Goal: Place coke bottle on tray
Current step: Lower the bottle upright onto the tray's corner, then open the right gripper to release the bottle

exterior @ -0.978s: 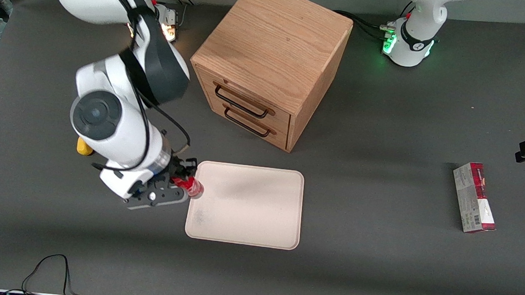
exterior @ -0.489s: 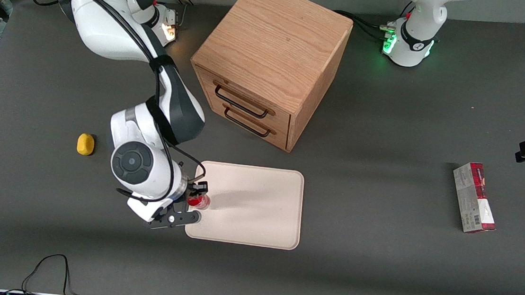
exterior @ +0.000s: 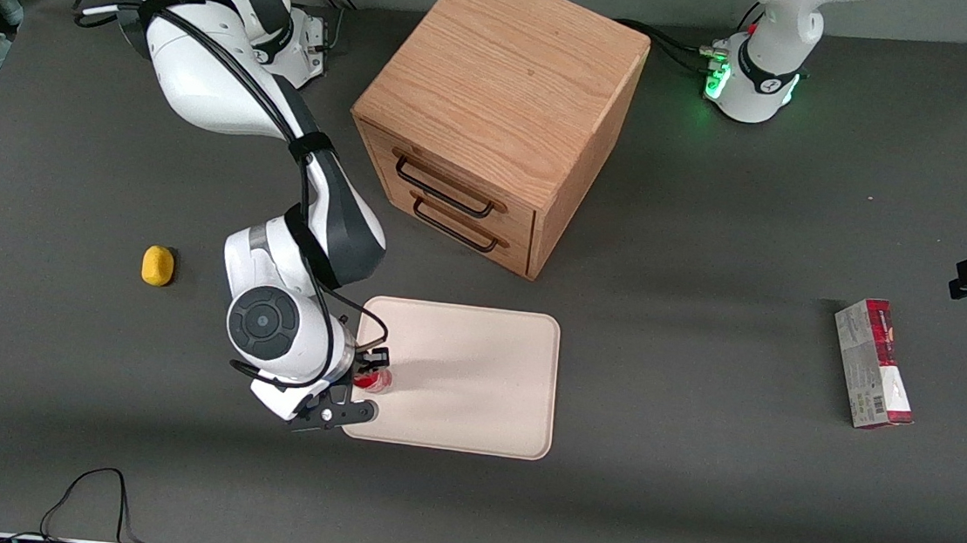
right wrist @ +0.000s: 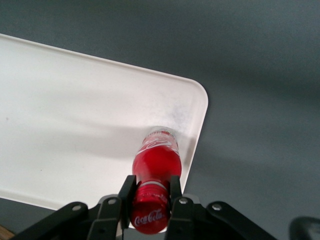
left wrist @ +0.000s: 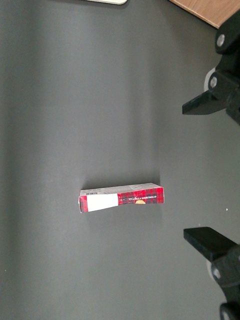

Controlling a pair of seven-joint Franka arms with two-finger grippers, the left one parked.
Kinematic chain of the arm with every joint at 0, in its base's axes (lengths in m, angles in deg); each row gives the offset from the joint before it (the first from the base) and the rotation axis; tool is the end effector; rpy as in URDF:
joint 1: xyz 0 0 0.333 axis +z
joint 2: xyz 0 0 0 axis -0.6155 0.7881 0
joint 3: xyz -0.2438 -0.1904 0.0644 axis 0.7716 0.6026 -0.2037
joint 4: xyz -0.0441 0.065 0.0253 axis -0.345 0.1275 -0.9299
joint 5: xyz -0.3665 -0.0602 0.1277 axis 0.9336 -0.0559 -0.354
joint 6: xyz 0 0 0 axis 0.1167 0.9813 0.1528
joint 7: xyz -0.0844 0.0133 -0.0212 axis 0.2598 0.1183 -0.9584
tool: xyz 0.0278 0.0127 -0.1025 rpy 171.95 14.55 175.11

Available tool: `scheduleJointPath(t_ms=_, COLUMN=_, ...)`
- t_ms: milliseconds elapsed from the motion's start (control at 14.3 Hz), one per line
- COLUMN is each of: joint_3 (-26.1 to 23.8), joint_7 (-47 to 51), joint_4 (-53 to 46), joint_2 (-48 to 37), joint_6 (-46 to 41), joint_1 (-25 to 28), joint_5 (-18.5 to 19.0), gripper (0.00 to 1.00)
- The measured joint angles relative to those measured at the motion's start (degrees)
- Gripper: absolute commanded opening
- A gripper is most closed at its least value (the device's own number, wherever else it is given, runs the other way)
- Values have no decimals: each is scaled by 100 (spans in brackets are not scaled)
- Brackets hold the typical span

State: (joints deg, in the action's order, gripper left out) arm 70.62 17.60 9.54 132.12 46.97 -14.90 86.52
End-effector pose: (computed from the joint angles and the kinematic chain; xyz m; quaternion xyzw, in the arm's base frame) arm 0.7139 0.3148 0.3292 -0.9958 -0.0885 0.0213 0.0031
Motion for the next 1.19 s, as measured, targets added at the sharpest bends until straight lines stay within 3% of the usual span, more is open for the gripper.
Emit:
scheduleJointPath(t_ms=140, joint_3=0, joint_7=5, joint_4=0, joint_2=2, joint_6=43, joint_1=0, joint_5=5, gripper=52)
scheduleJointPath(t_ms=280, joint_3=0, joint_7=57, joint_4=0, joint_2=12, joint_6=52, joint_1=0, joint_5=6, gripper=87)
scheduleJointPath(t_ms=349, joint_3=0, joint_7=84, joint_4=-1, joint_2=14, joint_6=53, joint_1=0, joint_5=6, gripper=100)
scheduleJointPath(t_ms=839, joint_3=0, joint_7=203, joint_4=-125, joint_2=-68, joint_6=-37, joint_1=7, joint_5=67, gripper=100)
scheduleJointPath(t_ms=1188, joint_3=-2, joint_7=326, joint_4=-256, joint_2=-919, joint_6=-1501, joint_1=27, joint_5=79, gripper=100)
